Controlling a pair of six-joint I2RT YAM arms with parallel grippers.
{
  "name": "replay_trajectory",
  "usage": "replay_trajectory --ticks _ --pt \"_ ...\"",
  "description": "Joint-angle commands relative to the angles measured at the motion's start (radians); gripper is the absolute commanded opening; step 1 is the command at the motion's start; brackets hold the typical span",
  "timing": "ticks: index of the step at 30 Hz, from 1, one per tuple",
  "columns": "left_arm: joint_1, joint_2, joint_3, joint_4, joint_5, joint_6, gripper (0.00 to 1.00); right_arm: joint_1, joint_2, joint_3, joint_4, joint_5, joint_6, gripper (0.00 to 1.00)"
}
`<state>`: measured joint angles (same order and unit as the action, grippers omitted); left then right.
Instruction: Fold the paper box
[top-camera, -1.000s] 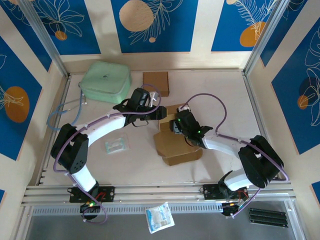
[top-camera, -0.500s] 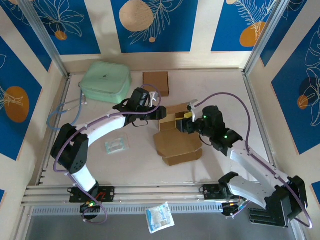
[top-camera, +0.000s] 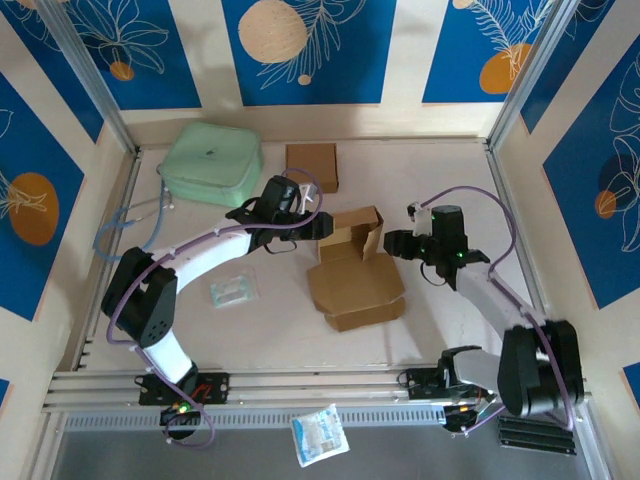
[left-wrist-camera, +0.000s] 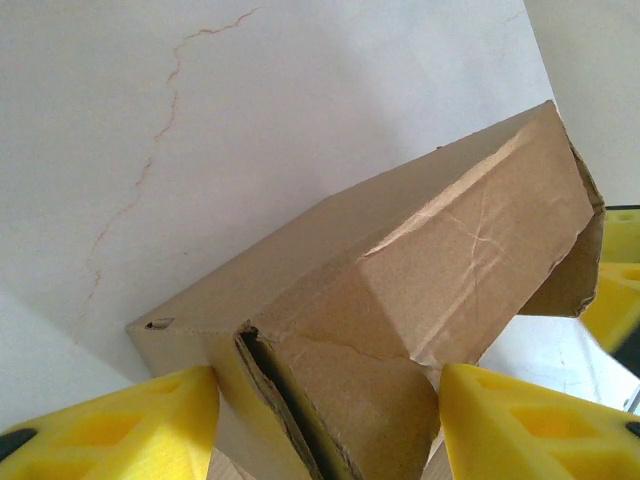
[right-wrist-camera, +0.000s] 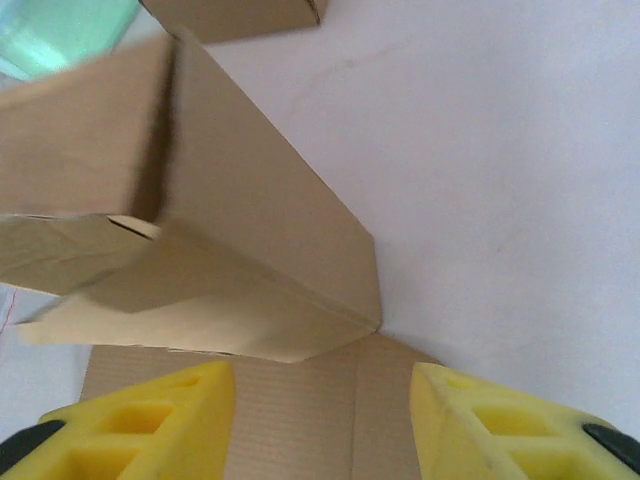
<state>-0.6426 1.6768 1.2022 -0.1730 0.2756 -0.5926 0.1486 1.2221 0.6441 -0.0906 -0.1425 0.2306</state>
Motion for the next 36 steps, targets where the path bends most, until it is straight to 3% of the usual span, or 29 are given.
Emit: replay_trajectory --ticks 1,16,22,29,34,36 --pt "0.000 0.010 0.007 -0.034 -0.016 0.034 0.59 0.009 0.077 0.054 0.045 -0.105 -0.013 0.48" --pt "0.000 0.001 0.002 -0.031 -0.012 0.044 0.59 0.148 0.286 0.217 0.060 -0.034 -0.041 0.47" --pt "0.000 0.000 -0.007 -0.023 -0.012 0.037 0.59 0.260 0.334 0.204 0.156 0.246 0.001 0.38" --pt "0.000 -0.021 -0.018 -0.028 -0.027 0.046 0.60 0.395 0.344 0.151 0.303 0.678 0.012 0.05" --pt "-0.001 -0.017 -0.014 -0.021 -0.024 0.042 0.60 0.460 0.395 0.155 0.368 0.883 -0.008 0.00" --pt "0.000 -0.013 -0.013 -0.019 -0.019 0.040 0.60 0.461 0.419 0.163 0.387 0.875 0.005 0.07"
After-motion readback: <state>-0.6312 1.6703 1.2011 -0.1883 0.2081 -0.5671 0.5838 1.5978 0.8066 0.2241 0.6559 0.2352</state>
